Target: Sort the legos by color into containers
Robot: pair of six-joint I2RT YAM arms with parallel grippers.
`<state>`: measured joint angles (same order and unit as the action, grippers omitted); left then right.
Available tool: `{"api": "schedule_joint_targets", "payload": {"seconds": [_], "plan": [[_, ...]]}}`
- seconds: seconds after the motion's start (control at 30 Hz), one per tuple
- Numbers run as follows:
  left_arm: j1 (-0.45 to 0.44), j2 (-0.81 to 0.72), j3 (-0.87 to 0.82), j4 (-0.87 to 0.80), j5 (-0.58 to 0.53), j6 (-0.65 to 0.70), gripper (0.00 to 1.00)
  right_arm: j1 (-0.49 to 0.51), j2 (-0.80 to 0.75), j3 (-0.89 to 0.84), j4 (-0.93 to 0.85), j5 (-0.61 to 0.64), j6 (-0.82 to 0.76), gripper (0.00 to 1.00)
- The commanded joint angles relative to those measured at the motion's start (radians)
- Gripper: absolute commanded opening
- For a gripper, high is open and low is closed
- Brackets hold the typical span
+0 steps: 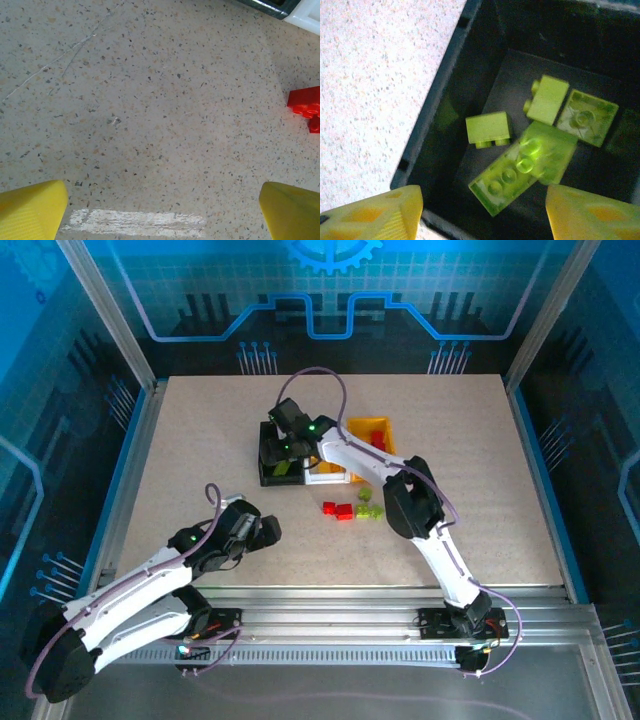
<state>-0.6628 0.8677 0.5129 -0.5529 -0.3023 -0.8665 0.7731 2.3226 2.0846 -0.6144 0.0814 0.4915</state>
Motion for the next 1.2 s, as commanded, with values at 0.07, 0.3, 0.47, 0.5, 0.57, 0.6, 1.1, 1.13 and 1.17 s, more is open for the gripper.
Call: {"api": "schedule_joint_targets", "payload": {"seconds": [0.07, 0.3, 0.47, 0.5, 0.57, 0.6, 1.1, 1.13, 1.17], "plan": [[0.008, -0.014, -0.002, 0.006, -0.001, -0.005, 0.99, 0.004, -0.309, -0.265, 0.097, 0.014, 0.003, 0.72], [0.015, -0.002, 0.005, 0.046, 0.012, -0.005, 0.99, -0.014, -0.651, -0.735, 0.125, 0.089, 0.075, 0.75], [0.021, 0.028, 0.004, 0.069, 0.028, -0.011, 0.99, -0.099, -0.830, -1.045, 0.115, 0.107, 0.159, 0.78], [0.022, 0.032, 0.003, 0.073, 0.029, -0.014, 0.99, -0.117, -0.845, -1.077, 0.113, 0.104, 0.164, 0.78], [0.022, 0.043, 0.001, 0.080, 0.032, -0.017, 0.99, -0.165, -0.858, -1.131, 0.111, 0.079, 0.168, 0.78], [0.024, 0.048, 0.001, 0.085, 0.034, -0.017, 0.99, -0.178, -0.858, -1.145, 0.113, 0.074, 0.163, 0.78], [0.028, 0.101, 0.020, 0.091, 0.045, -0.006, 0.99, -0.283, -0.699, -1.160, 0.200, -0.052, 0.047, 0.67], [0.030, 0.105, 0.022, 0.090, 0.044, -0.005, 0.99, -0.283, -0.691, -1.155, 0.199, -0.054, 0.044, 0.65], [0.030, 0.109, 0.025, 0.087, 0.043, -0.005, 0.99, -0.284, -0.684, -1.151, 0.192, -0.049, 0.044, 0.63]]}}
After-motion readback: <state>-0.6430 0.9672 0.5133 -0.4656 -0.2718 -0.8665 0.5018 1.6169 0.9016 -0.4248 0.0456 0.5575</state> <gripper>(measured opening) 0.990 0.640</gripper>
